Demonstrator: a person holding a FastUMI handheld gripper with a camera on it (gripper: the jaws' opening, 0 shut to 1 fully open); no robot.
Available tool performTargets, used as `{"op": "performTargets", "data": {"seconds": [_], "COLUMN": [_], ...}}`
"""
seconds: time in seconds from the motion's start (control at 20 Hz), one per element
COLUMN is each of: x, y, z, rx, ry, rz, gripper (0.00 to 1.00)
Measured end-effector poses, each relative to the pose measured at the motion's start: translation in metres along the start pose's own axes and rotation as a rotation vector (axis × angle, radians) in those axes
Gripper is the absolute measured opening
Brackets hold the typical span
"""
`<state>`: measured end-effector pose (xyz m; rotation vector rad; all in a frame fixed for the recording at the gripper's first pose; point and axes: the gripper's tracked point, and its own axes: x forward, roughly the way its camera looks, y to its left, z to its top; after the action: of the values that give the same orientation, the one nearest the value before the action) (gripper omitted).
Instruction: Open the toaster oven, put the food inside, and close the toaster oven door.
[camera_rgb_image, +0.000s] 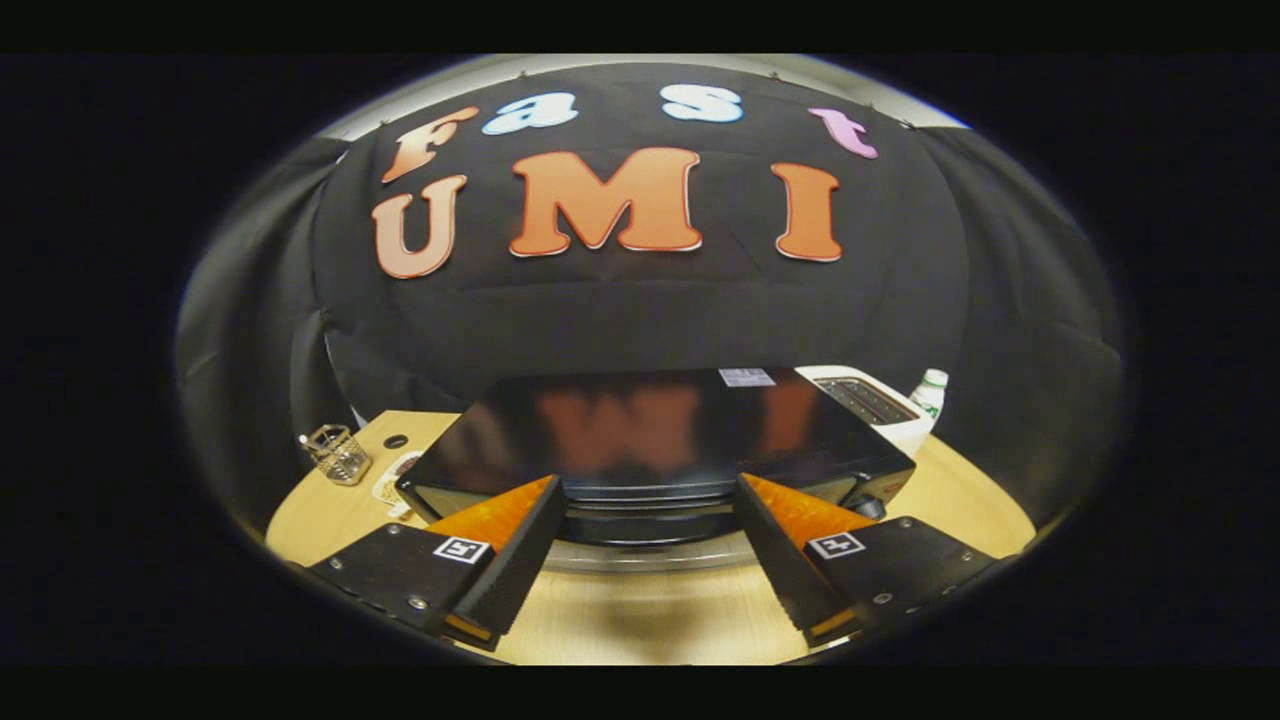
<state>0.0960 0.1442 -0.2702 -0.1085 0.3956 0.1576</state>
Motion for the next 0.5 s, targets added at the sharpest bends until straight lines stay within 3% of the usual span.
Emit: {"op": "performTargets", "data": {"seconds": [0.5], "x": [-0.049], "y": [-0.004], "z": [-0.033], "rx": [-0.027], "ry": [0.032], "rz": [0.013], "gripper": [1.00]}}
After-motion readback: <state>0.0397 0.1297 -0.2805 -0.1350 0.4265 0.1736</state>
